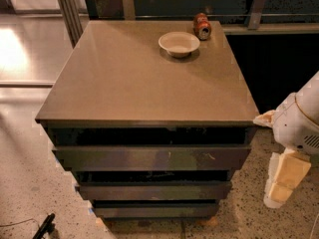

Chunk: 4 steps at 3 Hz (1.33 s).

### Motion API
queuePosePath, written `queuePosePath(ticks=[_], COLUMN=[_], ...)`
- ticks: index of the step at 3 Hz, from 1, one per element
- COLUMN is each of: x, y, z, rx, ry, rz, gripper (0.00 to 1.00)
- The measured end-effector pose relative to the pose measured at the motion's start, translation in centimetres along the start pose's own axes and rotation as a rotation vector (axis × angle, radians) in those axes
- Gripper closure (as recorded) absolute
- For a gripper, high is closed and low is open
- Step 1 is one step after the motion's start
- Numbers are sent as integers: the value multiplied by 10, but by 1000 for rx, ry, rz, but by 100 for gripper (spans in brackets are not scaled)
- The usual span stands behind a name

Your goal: Open top drawer

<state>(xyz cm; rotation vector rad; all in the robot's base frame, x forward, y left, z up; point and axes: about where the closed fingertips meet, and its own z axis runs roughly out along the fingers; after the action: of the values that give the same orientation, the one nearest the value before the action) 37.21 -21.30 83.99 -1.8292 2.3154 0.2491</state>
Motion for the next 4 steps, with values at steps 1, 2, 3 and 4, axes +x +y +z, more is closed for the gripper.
queuePosePath(ticks=[1, 2, 3, 4], x=[-7, -6, -5, -13], y=[27, 65, 66, 56], z=[31, 67, 68, 74], rx=[-65, -141, -143, -147], ry=[2, 41, 42, 29], rz=[-59, -133, -131, -135], gripper=[0, 0, 0, 0])
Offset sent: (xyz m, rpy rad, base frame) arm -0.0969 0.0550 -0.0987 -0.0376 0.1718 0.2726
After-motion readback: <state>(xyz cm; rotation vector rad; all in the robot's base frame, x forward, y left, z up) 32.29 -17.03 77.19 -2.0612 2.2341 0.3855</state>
